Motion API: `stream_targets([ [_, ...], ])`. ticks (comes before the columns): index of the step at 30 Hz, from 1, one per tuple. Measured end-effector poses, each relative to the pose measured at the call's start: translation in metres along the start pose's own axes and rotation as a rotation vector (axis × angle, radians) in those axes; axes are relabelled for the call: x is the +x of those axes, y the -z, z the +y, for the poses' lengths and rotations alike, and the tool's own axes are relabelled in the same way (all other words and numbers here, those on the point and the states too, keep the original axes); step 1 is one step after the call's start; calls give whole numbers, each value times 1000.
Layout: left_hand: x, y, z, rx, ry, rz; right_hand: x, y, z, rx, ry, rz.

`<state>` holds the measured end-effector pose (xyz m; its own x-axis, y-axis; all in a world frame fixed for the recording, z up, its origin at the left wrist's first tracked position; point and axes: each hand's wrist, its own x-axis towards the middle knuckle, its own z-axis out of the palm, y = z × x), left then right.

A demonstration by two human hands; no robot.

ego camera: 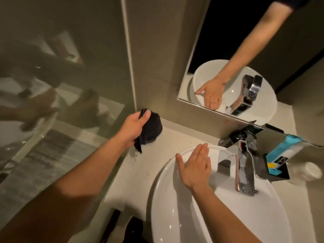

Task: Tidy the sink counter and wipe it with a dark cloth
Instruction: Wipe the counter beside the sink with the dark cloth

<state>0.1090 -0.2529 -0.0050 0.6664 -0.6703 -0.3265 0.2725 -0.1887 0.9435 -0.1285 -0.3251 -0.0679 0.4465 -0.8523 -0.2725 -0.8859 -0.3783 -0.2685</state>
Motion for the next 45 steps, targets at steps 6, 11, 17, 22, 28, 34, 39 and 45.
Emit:
stream_targets([
  [6,85,-64,-38,753,-262,-466,-1,-2,1,-5,-5,8],
  [11,103,-66,-103,1219,-455,-778,1,-8,1,-12,-2,30],
  [17,87,-47,-107,1249,-445,-770,1,-7,-1,-5,0,19],
  [22,54,-20,-113,1214,-374,-754,0,-7,-2,-23,1,2],
  [28,4,12,-128,1191,-321,-705,0,-8,-1,-18,10,-16],
  [34,-46,36,-148,1168,-285,-620,2,-9,2,-42,21,-40],
  [39,-91,47,-160,1155,-259,-558,3,-9,3,-24,36,-47],
  [45,-147,53,-174,1112,-212,-488,4,-11,6,17,51,-29],
])
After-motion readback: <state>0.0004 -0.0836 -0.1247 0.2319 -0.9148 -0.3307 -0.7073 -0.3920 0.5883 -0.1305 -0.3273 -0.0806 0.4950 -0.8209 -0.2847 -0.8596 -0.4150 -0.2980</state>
